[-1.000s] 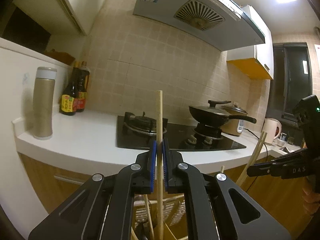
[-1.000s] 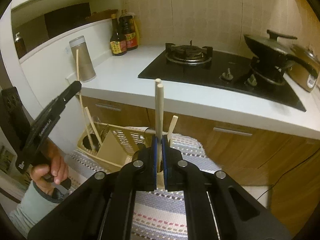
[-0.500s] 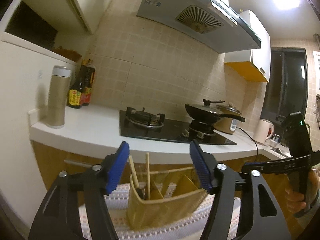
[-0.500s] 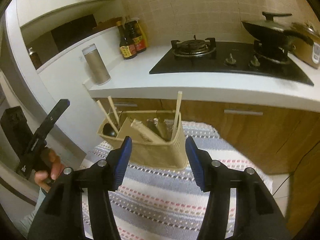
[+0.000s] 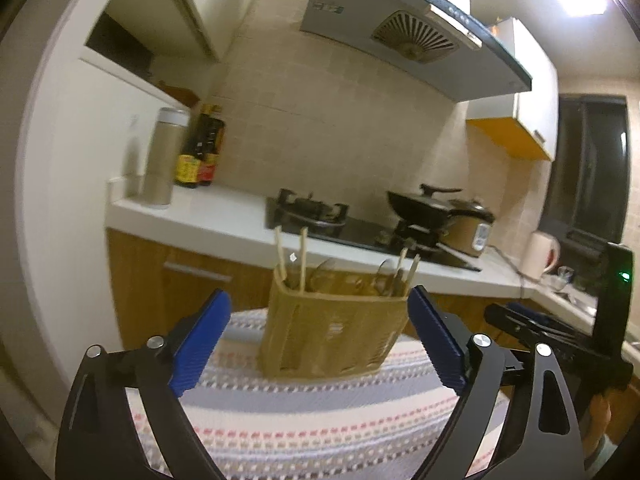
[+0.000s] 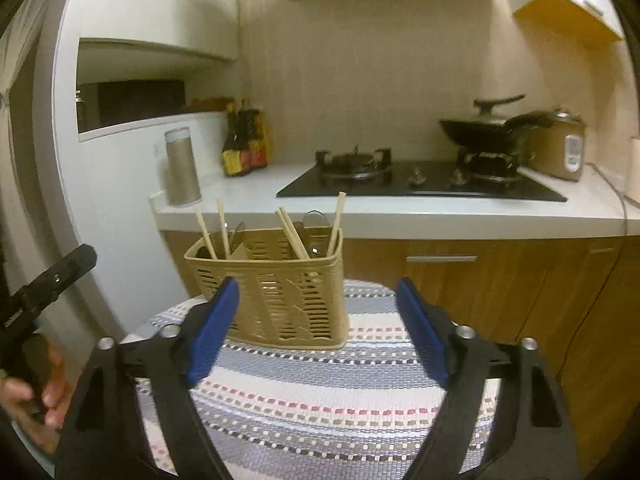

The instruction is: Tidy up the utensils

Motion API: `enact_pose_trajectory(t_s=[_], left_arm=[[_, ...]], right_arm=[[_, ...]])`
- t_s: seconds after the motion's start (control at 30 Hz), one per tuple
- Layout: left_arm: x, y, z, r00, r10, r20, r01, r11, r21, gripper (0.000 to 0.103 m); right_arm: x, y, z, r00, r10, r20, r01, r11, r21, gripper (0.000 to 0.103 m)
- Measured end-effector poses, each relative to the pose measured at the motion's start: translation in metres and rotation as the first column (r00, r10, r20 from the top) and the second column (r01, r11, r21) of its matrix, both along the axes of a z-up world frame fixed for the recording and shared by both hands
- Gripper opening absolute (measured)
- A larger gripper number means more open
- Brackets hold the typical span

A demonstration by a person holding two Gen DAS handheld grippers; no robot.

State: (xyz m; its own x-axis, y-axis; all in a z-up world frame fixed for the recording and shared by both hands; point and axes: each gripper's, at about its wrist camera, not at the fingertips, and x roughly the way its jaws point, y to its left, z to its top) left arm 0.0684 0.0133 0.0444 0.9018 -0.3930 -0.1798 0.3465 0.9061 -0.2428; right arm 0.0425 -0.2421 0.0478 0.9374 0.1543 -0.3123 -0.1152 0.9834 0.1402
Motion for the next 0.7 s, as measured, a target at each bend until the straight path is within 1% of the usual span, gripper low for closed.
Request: enact_pose_trajectory(t_s=[0.03,0.07,0.13,0.17,0.2,0.27,0.33,0.4,0.6,0.7], left_arm=[[-0.005,-0.002,-0.005,1.000,0.024,0.003,-0.024,1.000,0.009,0.090],[-0.008,-0.004,-0.009,0.999,0.041,0.006,-0.041,0.999,0.017,0.091],[-0.019,-0.012,-0.018,0.995,0.091,0.037,-0.093,0.994,0.053,0.092],[-0.023,-0.015,-0.020,0.992,0.112,0.053,-0.115,0.991,0.064,0.094],[-0.027,-0.021,-0.025,0.986,0.149,0.076,-0.155,0.985,0.077,0.095],[-0.030,-0.027,-0.031,0.977,0.193,0.091,-0.201,0.976,0.084,0.095],[-0.032,-0.030,-0.035,0.971,0.218,0.097,-0.227,0.969,0.093,0.095],[-0.033,-0.033,-0.039,0.963,0.246,0.109,-0.258,0.959,0.115,0.095],[-0.029,-0.036,-0.054,0.954,0.284,0.099,-0.297,0.943,0.152,0.095],[-0.026,-0.044,-0.061,0.947,0.299,0.113,-0.318,0.922,0.222,0.095]], right_arm=[[-0.002,-0.001,-0.005,1.000,-0.003,0.016,0.003,1.000,0.013,0.093],[-0.005,-0.003,-0.009,0.999,-0.025,0.034,0.025,1.000,0.017,0.094],[-0.011,-0.005,-0.018,0.995,-0.072,0.070,0.070,0.997,0.026,0.094],[-0.013,-0.006,-0.019,0.993,-0.087,0.082,0.085,0.996,0.030,0.094],[-0.015,-0.007,-0.022,0.989,-0.109,0.098,0.105,0.994,0.038,0.095],[-0.019,-0.008,-0.025,0.985,-0.130,0.115,0.125,0.991,0.045,0.095],[-0.021,-0.006,-0.028,0.981,-0.145,0.127,0.142,0.989,0.029,0.095],[-0.019,-0.002,-0.033,0.980,-0.155,0.128,0.157,0.988,-0.005,0.095],[-0.012,0.001,-0.046,0.986,-0.135,0.095,0.139,0.990,-0.032,0.095],[-0.006,0.001,-0.049,0.989,-0.127,0.075,0.130,0.990,-0.046,0.095]])
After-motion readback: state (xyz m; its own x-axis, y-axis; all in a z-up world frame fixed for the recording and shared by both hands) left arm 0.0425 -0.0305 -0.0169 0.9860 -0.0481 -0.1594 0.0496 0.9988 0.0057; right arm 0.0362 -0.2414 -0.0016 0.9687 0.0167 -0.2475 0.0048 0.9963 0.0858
